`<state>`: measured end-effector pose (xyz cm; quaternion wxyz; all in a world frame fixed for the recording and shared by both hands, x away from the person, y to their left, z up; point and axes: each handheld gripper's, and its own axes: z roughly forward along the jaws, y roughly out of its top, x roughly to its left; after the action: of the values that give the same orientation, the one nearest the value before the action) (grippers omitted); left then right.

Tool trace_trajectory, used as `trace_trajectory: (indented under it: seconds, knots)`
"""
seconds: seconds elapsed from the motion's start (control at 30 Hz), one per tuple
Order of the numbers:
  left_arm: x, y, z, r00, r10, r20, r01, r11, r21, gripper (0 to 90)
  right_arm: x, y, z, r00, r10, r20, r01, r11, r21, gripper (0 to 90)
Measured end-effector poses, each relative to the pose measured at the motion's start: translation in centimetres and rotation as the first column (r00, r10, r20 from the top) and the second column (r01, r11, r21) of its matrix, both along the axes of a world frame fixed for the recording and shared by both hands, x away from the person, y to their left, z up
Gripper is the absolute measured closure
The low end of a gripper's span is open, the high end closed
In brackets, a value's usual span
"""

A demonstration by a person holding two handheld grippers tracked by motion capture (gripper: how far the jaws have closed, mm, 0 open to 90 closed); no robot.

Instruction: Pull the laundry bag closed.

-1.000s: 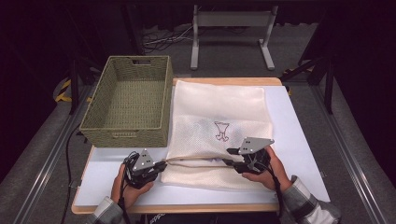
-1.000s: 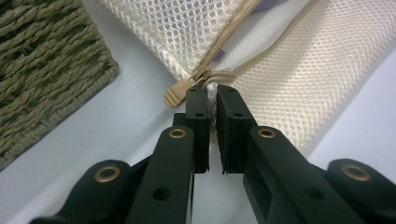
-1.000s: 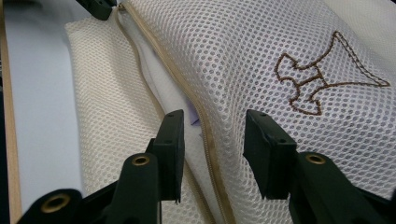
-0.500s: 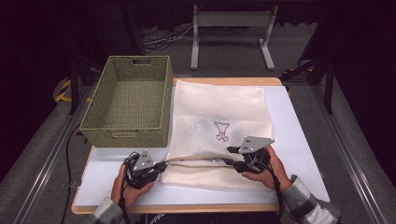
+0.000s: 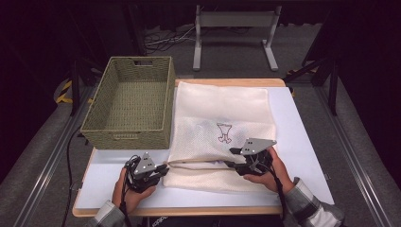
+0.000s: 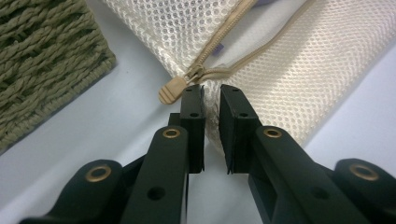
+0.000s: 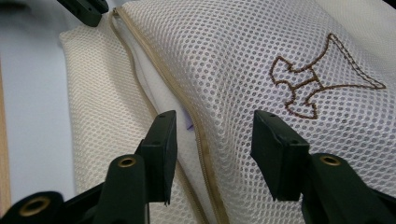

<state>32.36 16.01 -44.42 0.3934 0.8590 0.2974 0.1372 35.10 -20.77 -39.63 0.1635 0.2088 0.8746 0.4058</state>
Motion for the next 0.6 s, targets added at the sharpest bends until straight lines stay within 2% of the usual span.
trace_trajectory:
  seconds: [0.03,0.27,0.37,0.47,0.53,0.6]
  knots:
    - [0.0,-0.1,-0.1,0.9998,0.001,-0.02,-0.001,1.0,0.005,78.3,0.0,0.1,0.0,1.0,0.001,-0.001,-0.001,1.0,-0.001,50.9]
    - [0.0,-0.3,-0.8,0.9958,0.02,-0.089,-0.019,0.9996,0.019,67.8,-0.1,0.5,-0.1,0.9999,0.016,0.0,-0.016,1.0,-0.004,50.4]
    - [0.0,-0.3,-0.9,0.9919,0.016,-0.126,-0.017,0.9998,-0.007,57.7,-0.1,0.6,-0.2,0.9999,0.016,0.001,-0.016,1.0,-0.007,49.7]
    - [-0.1,-0.5,-0.9,0.9914,0.015,-0.13,-0.017,0.9998,-0.012,50.3,-0.1,0.8,-0.1,0.9999,0.016,0.004,-0.016,1.0,-0.006,49.1]
    - [-0.2,-0.8,-0.9,0.9914,0.02,-0.129,-0.021,0.9998,0.0,50.3,-0.1,1.0,0.0,0.9997,0.022,0.014,-0.022,1.0,-0.007,48.7]
    - [-0.1,-0.9,-0.9,0.9905,0.03,-0.134,-0.032,0.9994,-0.012,50.1,-0.1,1.4,0.0,0.9995,0.024,0.018,-0.024,1.0,-0.007,47.9]
